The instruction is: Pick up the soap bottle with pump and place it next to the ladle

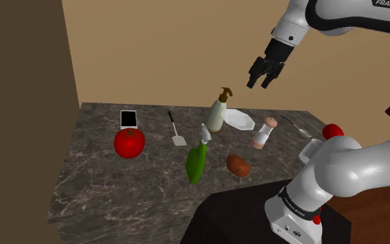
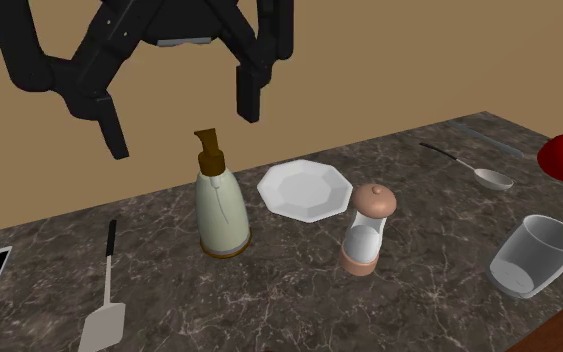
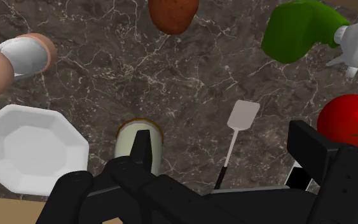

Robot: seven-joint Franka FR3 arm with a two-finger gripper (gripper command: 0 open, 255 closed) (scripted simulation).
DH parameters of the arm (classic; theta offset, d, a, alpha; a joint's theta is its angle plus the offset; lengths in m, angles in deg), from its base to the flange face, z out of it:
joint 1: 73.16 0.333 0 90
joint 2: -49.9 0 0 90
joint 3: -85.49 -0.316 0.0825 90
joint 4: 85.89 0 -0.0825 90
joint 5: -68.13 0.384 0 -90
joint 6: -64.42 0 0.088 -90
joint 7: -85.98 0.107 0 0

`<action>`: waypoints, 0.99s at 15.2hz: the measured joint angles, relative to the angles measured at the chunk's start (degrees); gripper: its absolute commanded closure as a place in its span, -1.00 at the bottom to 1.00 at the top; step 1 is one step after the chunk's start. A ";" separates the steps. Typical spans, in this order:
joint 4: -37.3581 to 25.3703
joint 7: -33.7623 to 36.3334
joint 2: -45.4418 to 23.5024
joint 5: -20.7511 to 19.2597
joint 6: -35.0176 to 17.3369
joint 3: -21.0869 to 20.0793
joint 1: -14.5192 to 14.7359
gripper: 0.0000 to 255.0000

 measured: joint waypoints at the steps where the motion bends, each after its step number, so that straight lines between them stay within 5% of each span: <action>1: 0.00 0.00 0.00 0.00 0.00 0.00 0.00 -1.00; 15: -11.26 -3.51 -26.82 -1.78 -14.51 5.99 -2.90 -1.00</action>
